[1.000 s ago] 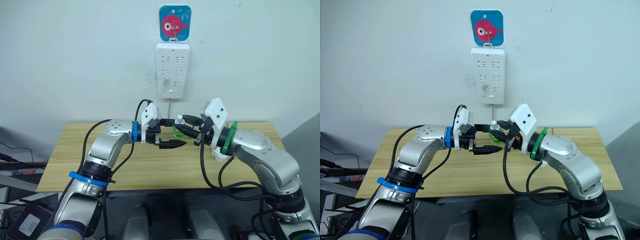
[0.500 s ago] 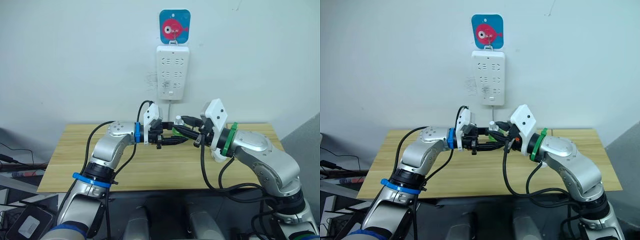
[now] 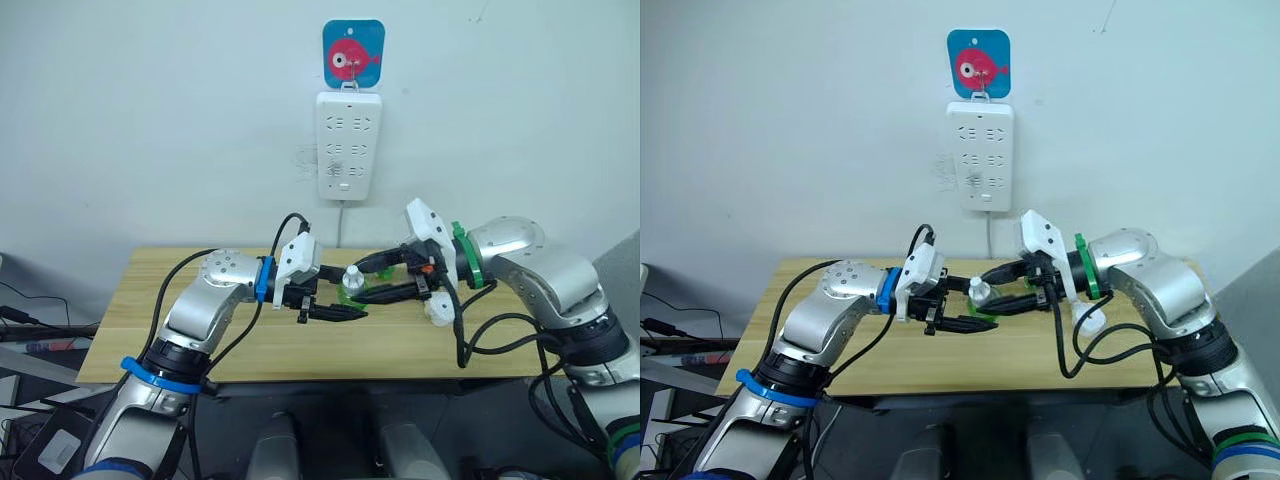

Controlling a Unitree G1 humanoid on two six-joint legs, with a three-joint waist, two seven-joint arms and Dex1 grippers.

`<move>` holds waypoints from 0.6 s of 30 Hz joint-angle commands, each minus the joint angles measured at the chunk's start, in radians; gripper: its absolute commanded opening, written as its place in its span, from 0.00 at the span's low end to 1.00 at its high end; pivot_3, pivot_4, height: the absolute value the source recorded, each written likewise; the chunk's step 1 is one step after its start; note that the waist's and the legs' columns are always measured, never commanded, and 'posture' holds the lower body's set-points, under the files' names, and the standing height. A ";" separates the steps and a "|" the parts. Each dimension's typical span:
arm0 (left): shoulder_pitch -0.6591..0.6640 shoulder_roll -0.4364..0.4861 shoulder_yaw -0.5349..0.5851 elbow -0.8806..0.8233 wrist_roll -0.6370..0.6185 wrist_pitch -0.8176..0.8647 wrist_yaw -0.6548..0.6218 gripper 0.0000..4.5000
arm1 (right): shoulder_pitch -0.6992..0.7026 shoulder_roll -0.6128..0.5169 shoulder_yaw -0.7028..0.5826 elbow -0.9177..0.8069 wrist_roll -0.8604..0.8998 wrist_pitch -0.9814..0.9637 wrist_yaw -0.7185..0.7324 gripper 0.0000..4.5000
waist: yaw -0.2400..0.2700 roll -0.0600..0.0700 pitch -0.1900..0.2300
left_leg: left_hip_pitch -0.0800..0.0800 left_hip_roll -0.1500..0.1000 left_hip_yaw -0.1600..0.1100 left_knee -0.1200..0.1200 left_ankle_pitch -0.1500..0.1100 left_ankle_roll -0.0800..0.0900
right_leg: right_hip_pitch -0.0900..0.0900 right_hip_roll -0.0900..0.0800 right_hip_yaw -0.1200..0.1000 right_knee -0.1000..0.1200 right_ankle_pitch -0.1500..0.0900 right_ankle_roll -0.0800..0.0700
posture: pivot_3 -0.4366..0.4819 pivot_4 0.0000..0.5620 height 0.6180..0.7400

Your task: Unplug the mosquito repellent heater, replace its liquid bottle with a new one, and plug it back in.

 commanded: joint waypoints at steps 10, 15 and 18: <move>0.000 -0.032 0.014 -0.009 0.025 -0.003 0.129 0.51 | 0.425 0.219 -0.143 -0.639 -0.131 0.136 -0.729 0.83 | -0.011 0.001 0.000 | 0.001 0.001 0.000 0.000 0.000 0.000 | -0.001 0.002 0.001 0.002 -0.003 0.004 | 0.31 0.34 1.00; -0.007 -0.064 0.012 0.010 0.039 -0.023 0.160 0.51 | 0.458 0.308 -0.009 -0.647 -0.272 0.140 -0.904 0.83 | -0.015 0.001 0.000 | 0.001 0.002 0.000 0.002 0.000 0.000 | 0.000 0.003 0.002 0.002 -0.003 0.004 | 0.30 0.32 1.00; -0.012 -0.071 0.014 0.012 0.038 -0.027 0.167 0.51 | 0.468 0.315 0.035 -0.622 -0.296 0.124 -0.919 0.83 | -0.013 0.001 0.000 | 0.001 0.001 0.000 0.001 0.000 0.000 | 0.000 0.003 0.002 0.001 -0.003 0.004 | 0.31 0.32 1.00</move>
